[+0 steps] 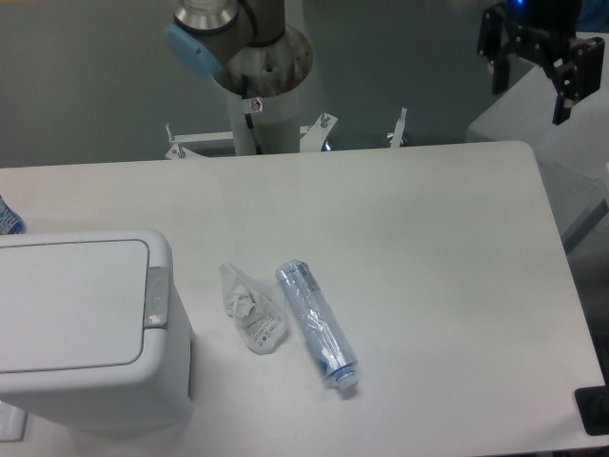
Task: Open the trash can
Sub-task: 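Move the open gripper down toward the white trash can lid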
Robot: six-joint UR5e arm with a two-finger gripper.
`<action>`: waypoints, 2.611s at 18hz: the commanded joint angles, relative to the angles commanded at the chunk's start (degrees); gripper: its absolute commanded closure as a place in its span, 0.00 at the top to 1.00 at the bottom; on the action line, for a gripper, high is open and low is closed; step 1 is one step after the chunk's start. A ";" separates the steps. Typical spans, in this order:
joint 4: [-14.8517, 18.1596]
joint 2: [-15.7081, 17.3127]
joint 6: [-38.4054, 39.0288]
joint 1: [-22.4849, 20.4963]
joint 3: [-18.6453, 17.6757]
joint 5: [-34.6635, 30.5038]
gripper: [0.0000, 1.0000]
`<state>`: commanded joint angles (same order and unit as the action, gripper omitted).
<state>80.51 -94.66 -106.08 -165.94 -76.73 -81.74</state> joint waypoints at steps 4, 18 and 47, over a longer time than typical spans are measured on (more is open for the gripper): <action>0.00 0.00 0.09 0.35 0.00 1.23 1.00; -0.61 1.67 36.58 8.35 -2.46 12.02 1.00; -20.74 -7.20 104.33 32.78 -7.29 17.31 1.00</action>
<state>59.77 -101.86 -1.76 -133.16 -84.02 -64.42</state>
